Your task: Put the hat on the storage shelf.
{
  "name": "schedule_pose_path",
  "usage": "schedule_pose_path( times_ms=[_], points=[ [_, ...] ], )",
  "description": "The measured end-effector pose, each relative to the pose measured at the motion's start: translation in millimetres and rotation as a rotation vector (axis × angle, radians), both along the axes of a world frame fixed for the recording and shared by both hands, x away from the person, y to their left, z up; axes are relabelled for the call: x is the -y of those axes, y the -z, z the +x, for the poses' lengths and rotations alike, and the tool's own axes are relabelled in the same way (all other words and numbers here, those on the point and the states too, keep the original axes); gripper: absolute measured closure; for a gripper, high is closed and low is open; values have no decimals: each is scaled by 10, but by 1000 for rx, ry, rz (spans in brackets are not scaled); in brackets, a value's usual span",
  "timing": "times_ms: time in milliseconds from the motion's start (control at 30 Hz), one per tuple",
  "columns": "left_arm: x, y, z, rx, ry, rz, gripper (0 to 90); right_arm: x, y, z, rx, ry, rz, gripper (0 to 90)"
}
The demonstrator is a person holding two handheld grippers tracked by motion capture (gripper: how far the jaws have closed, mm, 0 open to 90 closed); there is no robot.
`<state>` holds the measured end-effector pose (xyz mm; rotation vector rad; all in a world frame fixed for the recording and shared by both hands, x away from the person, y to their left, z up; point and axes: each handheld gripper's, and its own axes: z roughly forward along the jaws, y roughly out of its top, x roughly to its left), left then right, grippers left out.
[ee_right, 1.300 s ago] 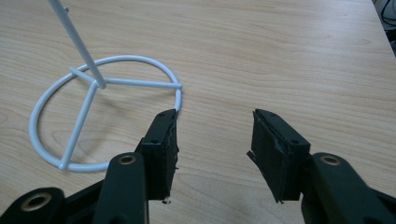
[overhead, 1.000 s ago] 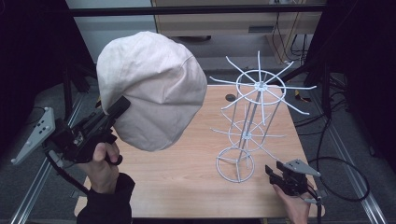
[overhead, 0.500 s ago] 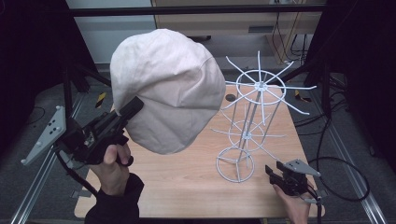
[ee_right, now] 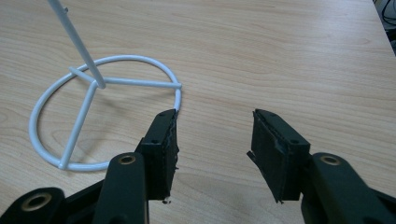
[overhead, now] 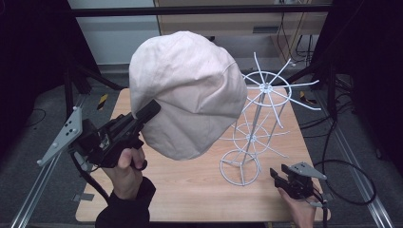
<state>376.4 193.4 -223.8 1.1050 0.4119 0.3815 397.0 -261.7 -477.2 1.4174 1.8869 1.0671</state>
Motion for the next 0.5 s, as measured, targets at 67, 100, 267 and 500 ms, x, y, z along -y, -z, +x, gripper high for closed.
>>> schedule_pose_path(
  times_ms=[67, 100, 267, 500],
  points=[
    [2, -7, -8, 0, 4, -4, 884, 2, -2, -1, 0, -1, 2, 509],
    [6, -14, -18, 3, 10, -6, 884, 2, -2, -1, 0, -1, 2, 509],
    [45, -39, -68, 14, 22, -4, 884, -6, -5, -4, -4, 1, 6, 510],
    [179, -11, 20, -11, 26, 25, 884, -6, -2, -2, -3, -1, 3, 510]
  ],
)
